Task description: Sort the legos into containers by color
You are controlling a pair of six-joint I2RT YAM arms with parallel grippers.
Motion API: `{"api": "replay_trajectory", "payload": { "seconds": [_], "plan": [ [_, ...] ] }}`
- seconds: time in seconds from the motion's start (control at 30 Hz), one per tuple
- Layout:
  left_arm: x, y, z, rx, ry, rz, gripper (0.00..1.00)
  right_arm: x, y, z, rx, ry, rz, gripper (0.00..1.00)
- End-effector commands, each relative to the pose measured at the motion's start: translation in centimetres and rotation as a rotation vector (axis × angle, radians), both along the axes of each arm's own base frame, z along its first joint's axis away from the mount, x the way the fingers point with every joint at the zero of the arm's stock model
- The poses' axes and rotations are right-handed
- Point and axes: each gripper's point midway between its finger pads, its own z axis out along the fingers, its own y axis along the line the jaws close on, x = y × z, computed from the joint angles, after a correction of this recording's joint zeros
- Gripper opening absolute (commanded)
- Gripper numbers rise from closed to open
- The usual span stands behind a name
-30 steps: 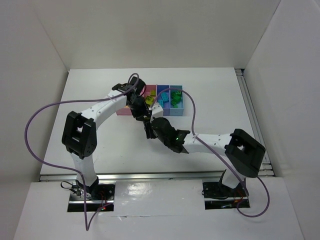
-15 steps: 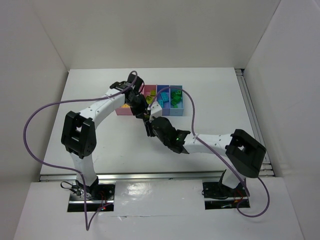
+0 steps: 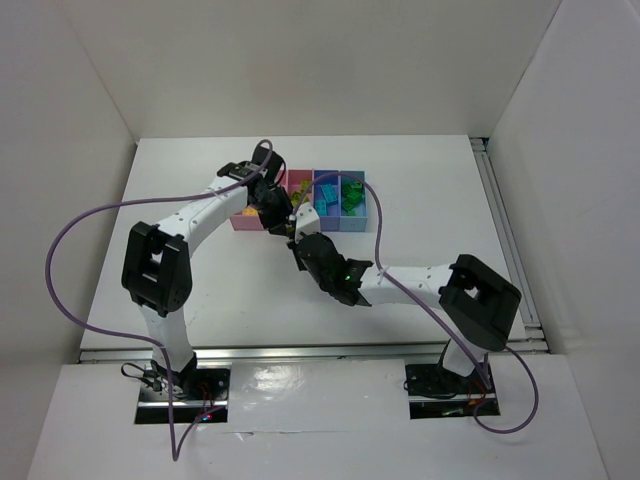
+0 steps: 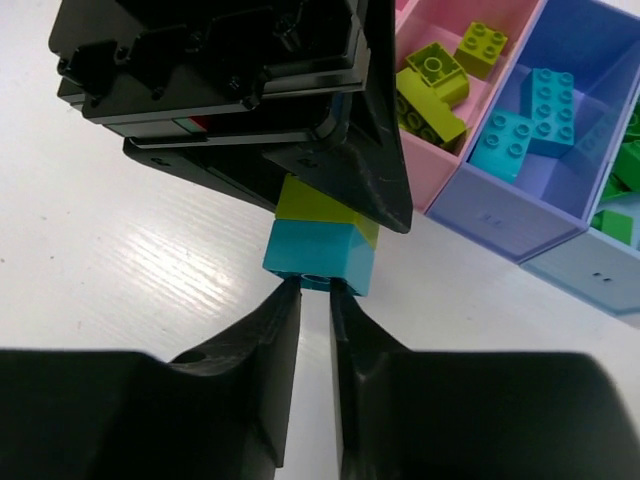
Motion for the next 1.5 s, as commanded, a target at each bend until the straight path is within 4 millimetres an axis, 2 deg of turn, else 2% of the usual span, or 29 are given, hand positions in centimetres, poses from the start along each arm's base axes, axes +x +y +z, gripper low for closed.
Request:
{"api": "replay_trajectory", "payload": {
  "seconds": [0.0, 0.13, 0.2, 0.23, 0.27, 0.43, 0.6, 0.8, 0.9, 1.0, 1.03, 1.07, 1.1, 1.17, 1.23, 1.27, 1.3, 1.37, 1.4, 1.43, 1.47],
  "plan": [
    [-1.2, -0.9, 0.9, -0.045, 0.030, -0.036, 0.01, 1.0, 0.6, 3.9, 0.109, -0.093, -0.044, 0.22],
    [-0.9, -0.4, 0.9, -0.038, 0.026, -0.023, 0.01, 0.8, 0.4, 3.9, 0.109, -0.093, -0.044, 0.21],
    [-1.0, -0.3, 0.6, -0.034, 0.035, -0.023, 0.01, 0.7, 0.5, 3.7, 0.103, -0.085, -0.034, 0.29],
    [-1.0, -0.3, 0.6, -0.034, 0.035, -0.023, 0.01, 0.6, 0.6, 3.7, 0.104, -0.083, -0.025, 0.37],
    [-1.0, -0.3, 0.6, -0.034, 0.035, -0.023, 0.01, 0.6, 0.6, 3.7, 0.104, -0.083, -0.025, 0.50],
    [-1.1, -0.3, 0.6, -0.032, 0.031, -0.031, 0.01, 1.0, 0.9, 3.1, 0.080, -0.080, -0.026, 0.60],
    [-1.2, -0.2, 0.5, -0.028, 0.040, -0.031, 0.01, 2.3, 0.2, 3.7, 0.052, -0.118, -0.114, 0.59],
    [-1.3, 0.2, 0.6, -0.028, 0.040, -0.022, 0.01, 2.7, -0.6, 4.2, 0.015, -0.168, -0.165, 0.59],
    [-1.2, 0.6, 0.3, -0.025, 0.048, -0.013, 0.01, 1.9, -0.8, 4.5, 0.028, -0.170, -0.143, 0.59],
    [-1.0, 0.9, 0.3, -0.023, 0.045, -0.012, 0.01, 1.0, -1.3, 5.6, 0.093, -0.144, -0.136, 0.59],
    [-0.9, 1.1, 0.3, -0.031, 0.048, -0.006, 0.01, 0.6, -1.8, 5.2, 0.106, -0.114, -0.146, 0.59],
    [-0.7, 1.1, 0.4, -0.033, 0.033, -0.014, 0.01, -0.1, -1.2, 5.5, 0.132, -0.090, -0.099, 0.59],
    [-0.8, 1.0, 0.4, -0.039, 0.031, -0.031, 0.01, -0.1, -1.4, 6.5, 0.165, -0.078, -0.078, 0.59],
    [0.0, 0.7, 1.1, -0.067, -0.011, -0.065, 0.01, -0.8, -1.5, 5.5, 0.207, 0.040, -0.015, 0.59],
    [0.2, 0.7, 1.9, -0.105, -0.042, -0.087, 0.00, -1.1, -1.7, 6.4, 0.281, 0.113, 0.038, 0.59],
    [0.4, 0.9, 2.7, -0.124, -0.080, -0.102, 0.00, -0.3, -3.2, 5.6, 0.325, 0.186, 0.010, 0.59],
    [1.2, 1.0, 3.3, -0.152, -0.128, -0.112, 0.00, -1.3, -2.6, 6.5, 0.387, 0.240, 0.102, 0.59],
    [0.8, 0.7, 3.9, -0.209, -0.155, -0.151, 0.00, -1.9, -3.3, 6.1, 0.466, 0.337, 0.146, 0.59],
    [0.9, 0.7, 4.4, -0.231, -0.188, -0.181, 0.00, -1.0, -4.4, 6.6, 0.507, 0.357, 0.141, 0.60],
    [1.3, 0.3, 6.0, -0.268, -0.269, -0.210, 0.00, -1.9, -3.9, 7.1, 0.545, 0.409, 0.222, 0.60],
    [0.6, -0.2, 6.2, -0.306, -0.283, -0.244, 0.00, -2.2, -4.2, 7.4, 0.572, 0.432, 0.252, 0.60]
  ]
}}
